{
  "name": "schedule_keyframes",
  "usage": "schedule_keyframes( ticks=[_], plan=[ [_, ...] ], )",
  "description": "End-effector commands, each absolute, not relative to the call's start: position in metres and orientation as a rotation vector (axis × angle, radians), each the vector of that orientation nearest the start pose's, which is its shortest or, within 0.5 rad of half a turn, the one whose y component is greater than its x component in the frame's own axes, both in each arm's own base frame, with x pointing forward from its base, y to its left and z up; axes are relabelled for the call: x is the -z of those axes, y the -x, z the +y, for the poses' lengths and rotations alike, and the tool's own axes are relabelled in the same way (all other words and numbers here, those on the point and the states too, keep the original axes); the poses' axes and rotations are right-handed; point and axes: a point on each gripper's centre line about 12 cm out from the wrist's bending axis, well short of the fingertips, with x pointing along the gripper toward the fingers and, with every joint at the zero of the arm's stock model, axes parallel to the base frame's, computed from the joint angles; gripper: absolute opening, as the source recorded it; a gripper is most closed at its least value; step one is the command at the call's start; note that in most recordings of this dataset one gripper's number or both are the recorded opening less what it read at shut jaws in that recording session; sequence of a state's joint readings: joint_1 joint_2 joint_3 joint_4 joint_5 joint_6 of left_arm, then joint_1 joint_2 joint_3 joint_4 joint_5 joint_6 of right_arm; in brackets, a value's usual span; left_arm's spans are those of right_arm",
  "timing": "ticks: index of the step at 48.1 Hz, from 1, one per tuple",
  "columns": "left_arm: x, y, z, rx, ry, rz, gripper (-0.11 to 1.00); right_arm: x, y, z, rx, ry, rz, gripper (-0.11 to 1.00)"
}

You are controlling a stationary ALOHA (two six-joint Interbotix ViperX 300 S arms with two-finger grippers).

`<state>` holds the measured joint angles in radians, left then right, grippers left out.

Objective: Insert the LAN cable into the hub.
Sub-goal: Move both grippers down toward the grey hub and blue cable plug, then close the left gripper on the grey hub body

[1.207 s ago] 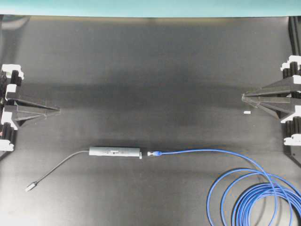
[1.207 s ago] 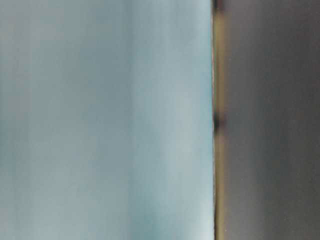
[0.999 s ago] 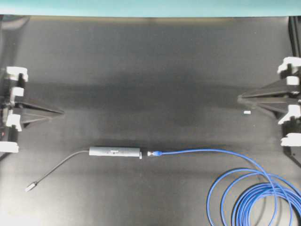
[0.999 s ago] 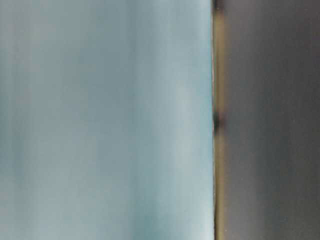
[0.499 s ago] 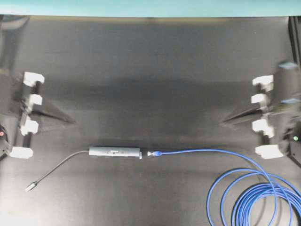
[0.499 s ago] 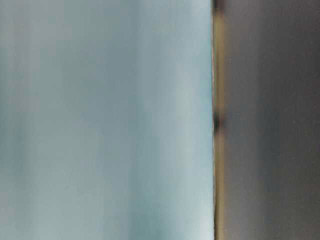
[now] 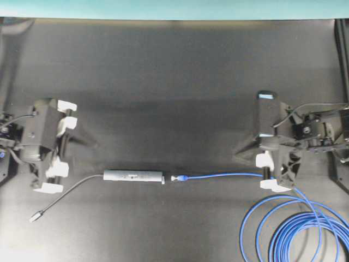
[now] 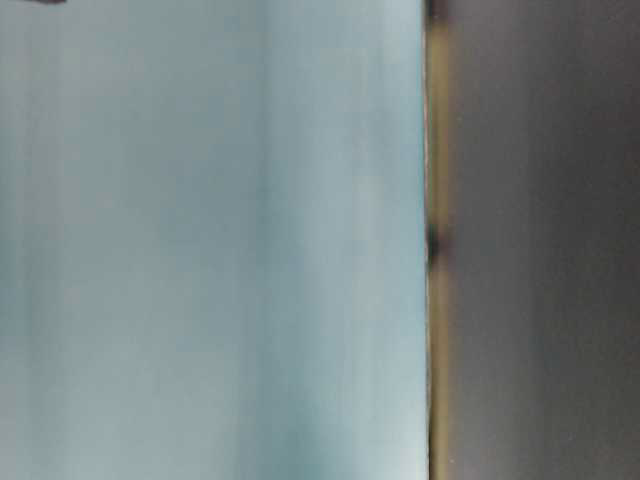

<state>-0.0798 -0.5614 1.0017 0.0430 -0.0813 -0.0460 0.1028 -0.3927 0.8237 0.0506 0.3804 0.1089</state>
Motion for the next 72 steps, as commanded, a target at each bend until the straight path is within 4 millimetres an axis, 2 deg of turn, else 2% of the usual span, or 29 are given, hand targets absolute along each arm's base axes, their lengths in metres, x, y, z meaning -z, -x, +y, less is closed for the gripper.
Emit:
schedule_keyframes(
  ticks=[1, 4, 6, 10, 13, 24, 49, 61, 72],
  plan=[
    [-0.243, -0.275, -0.023, 0.084, 0.012, 0.308, 0.63, -0.220, -0.298, 0.033, -0.055, -0.105, 0.794, 0.32],
    [-0.237, -0.273, -0.024, 0.086, 0.043, 0.265, 0.78, -0.221, -0.299, 0.033, -0.058, -0.101, 0.784, 0.47],
    [-0.233, -0.272, -0.024, 0.087, 0.063, 0.232, 0.84, -0.222, -0.300, 0.033, -0.059, -0.096, 0.768, 0.58],
    [-0.222, -0.268, -0.025, 0.093, 0.102, 0.179, 0.77, -0.224, -0.302, 0.035, -0.068, -0.083, 0.737, 0.76],
    [-0.211, -0.262, -0.025, 0.097, 0.128, 0.156, 0.73, -0.225, -0.303, 0.035, -0.071, -0.082, 0.716, 0.81],
    [-0.175, -0.256, -0.025, 0.103, 0.166, 0.151, 0.76, -0.229, -0.307, 0.035, -0.072, -0.087, 0.665, 0.80],
    [-0.108, -0.282, -0.029, 0.111, 0.243, 0.151, 0.75, -0.234, -0.311, 0.036, -0.071, -0.104, 0.614, 0.80],
    [-0.086, -0.307, -0.033, 0.115, 0.252, 0.169, 0.75, -0.233, -0.310, 0.036, -0.071, -0.112, 0.617, 0.80],
    [-0.071, -0.311, -0.035, 0.110, 0.248, 0.227, 0.72, -0.233, -0.310, 0.038, -0.076, -0.115, 0.619, 0.80]
  ],
)
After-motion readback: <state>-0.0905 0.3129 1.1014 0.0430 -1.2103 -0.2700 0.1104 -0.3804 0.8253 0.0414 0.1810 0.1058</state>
